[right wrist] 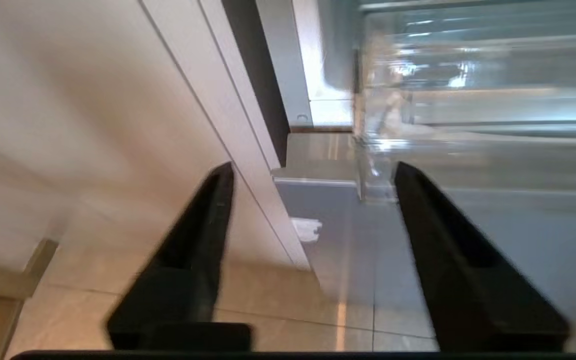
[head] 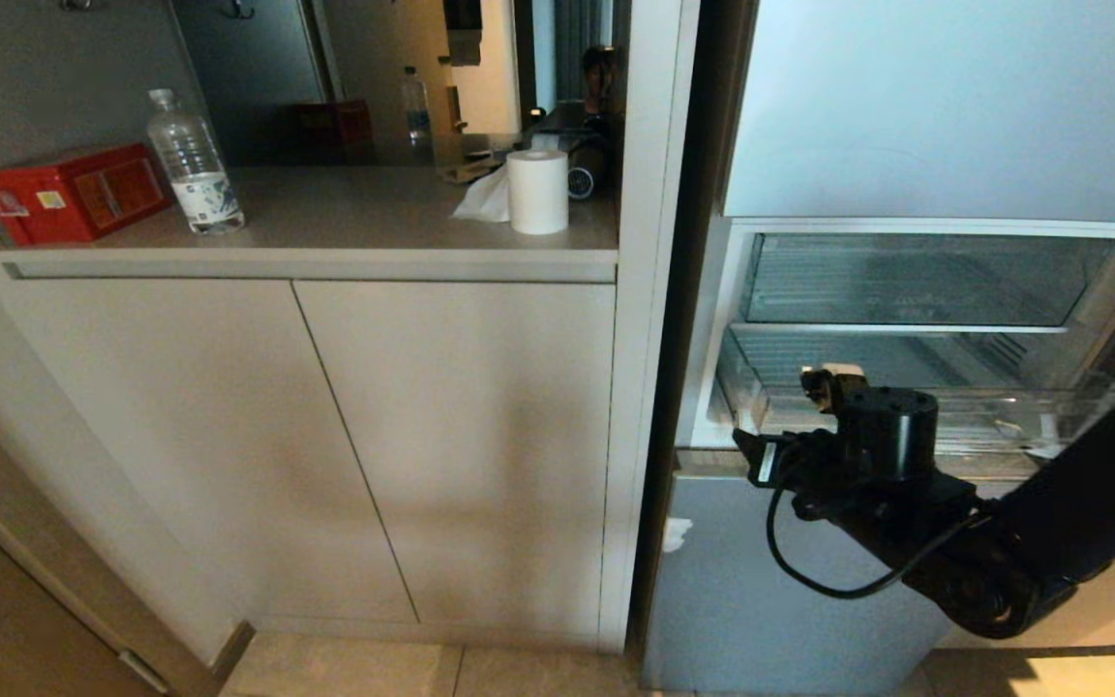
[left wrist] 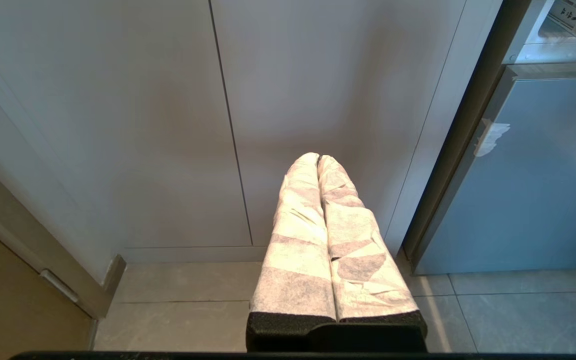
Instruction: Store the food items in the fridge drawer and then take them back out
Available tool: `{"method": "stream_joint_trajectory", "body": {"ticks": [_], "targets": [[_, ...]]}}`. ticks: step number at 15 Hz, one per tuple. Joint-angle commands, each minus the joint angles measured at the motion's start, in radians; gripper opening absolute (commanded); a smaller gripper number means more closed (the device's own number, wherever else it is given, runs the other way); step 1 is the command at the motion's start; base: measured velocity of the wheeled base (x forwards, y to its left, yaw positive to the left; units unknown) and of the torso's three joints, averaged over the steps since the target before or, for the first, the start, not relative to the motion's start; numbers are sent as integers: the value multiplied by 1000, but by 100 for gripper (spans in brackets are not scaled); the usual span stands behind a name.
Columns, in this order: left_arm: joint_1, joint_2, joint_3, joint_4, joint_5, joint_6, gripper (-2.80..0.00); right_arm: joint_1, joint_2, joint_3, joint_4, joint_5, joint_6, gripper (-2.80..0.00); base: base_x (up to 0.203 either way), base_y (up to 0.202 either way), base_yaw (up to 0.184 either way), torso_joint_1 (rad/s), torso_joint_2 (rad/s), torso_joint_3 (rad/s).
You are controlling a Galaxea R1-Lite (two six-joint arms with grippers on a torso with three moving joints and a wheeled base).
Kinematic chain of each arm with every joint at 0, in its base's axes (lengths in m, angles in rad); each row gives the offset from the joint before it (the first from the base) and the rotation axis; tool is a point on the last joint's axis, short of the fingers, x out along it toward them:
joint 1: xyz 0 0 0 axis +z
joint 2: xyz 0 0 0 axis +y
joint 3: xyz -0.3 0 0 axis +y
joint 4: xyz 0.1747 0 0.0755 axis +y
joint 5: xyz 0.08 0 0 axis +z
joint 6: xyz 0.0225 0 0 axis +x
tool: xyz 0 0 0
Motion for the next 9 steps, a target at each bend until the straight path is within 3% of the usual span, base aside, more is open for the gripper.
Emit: {"method": "stream_joint_trajectory", "body": {"ticks": [1, 3, 5, 6, 9], "targets": [[0, 0, -1, 0, 1, 0, -280, 3, -144, 74, -6, -5, 1, 0, 0, 0, 0, 0, 0, 0], [0, 0, -1, 0, 1, 0, -280, -41, -225, 79, 55, -12, -6, 0, 0, 0, 0, 0, 0, 0], [0, 0, -1, 0, 1, 0, -280, -115, -280, 36, 209, -13, -8, 0, 0, 0, 0, 0, 0, 0], [0, 0, 1, 0, 1, 0, -280, -143, -287, 4, 256, -10, -12, -280, 0, 0, 0, 0, 0, 0], [0, 0, 1, 0, 1, 1, -280, -247, -249, -160, 405, 54, -34, -280, 0, 0, 0, 0, 0, 0]]}}
